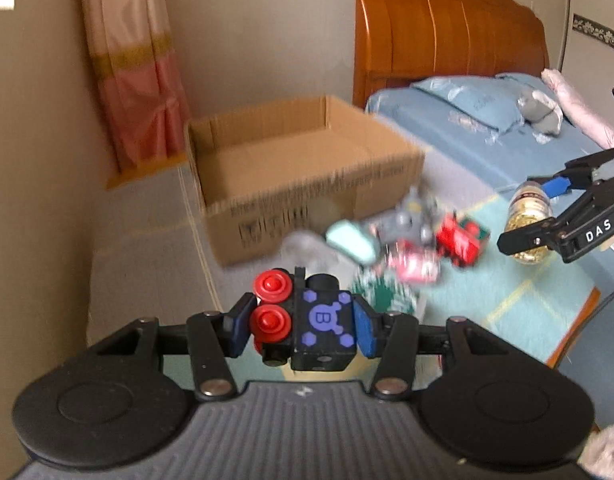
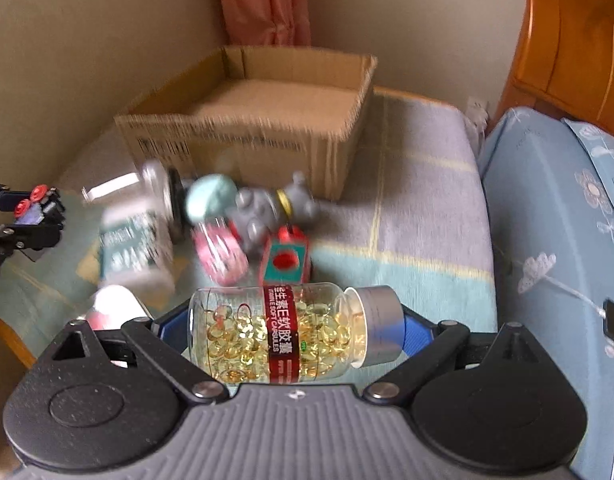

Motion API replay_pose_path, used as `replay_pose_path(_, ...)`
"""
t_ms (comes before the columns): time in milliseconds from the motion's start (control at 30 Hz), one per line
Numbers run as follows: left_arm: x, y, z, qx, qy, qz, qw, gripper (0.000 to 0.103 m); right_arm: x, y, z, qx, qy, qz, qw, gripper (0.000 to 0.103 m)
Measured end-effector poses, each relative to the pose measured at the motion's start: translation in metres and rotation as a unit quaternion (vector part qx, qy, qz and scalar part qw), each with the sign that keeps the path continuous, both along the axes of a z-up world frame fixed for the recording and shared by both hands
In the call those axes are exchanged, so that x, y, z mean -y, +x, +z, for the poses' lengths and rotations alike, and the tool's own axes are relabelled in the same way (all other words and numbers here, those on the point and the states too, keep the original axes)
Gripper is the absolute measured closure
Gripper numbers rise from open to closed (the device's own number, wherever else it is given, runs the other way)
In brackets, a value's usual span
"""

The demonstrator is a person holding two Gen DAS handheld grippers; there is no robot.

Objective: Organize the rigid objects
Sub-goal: 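Carry the black block with the left gripper while the right gripper carries the capsule bottle into the box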

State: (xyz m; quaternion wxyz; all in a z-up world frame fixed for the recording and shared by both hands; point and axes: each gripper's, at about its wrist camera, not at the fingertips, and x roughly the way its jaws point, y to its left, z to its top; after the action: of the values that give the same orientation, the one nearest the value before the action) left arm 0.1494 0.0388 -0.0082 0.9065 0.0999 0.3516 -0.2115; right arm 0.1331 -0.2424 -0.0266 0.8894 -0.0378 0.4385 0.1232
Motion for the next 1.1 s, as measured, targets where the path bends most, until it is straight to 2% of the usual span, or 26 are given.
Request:
replay_pose_path(233,0.011,0.045,0.04,0.036,-0.014,-0.005,0.9992,0.054,-0.011,0.034,0.052,0.053,0.018,0.025,0.998,0.003)
replay_pose_path(467,0.024,0.117,0.056,0.022,-0.024,0.008,0.9995,0.054,-0.028,0.095,0.083,0.075,0.024,0.035,0.996,0.003)
replay_pose_path(633,0.031,0.168,0.053,-0.005,-0.028,0.022,0.9993,0.054,-0.035,0.137,0.088,0.075,0.017,0.034,0.996,0.003)
replay_pose_path(700,0.035,0.185,0.051,-0.011,-0.019,0.026,0.9994,0.054,-0.036,0.152,0.085,0.068,0.015,0.028,0.997,0.003)
replay_pose_path(933,0.043,0.232,0.032,-0.026,-0.031,0.054,0.9977,0.053,-0.039,0.198,0.071,0.051,0.003,0.008,0.999,0.003)
replay_pose_path(967,0.043,0.235,0.031,-0.023,-0.034,0.061,0.9973,0.05,-0.039,0.203,0.069,0.048,0.002,0.006,0.999,0.003)
replay_pose_path(1033,0.041,0.242,0.028,-0.013,-0.045,0.069,0.9965,0.019,-0.039,0.212,0.065,0.043,-0.004,0.001,0.999,0.003)
replay_pose_path(1100,0.038,0.242,0.028,-0.006,-0.054,0.072,0.9959,0.015,-0.038,0.221,0.061,0.041,-0.01,-0.002,0.999,0.003)
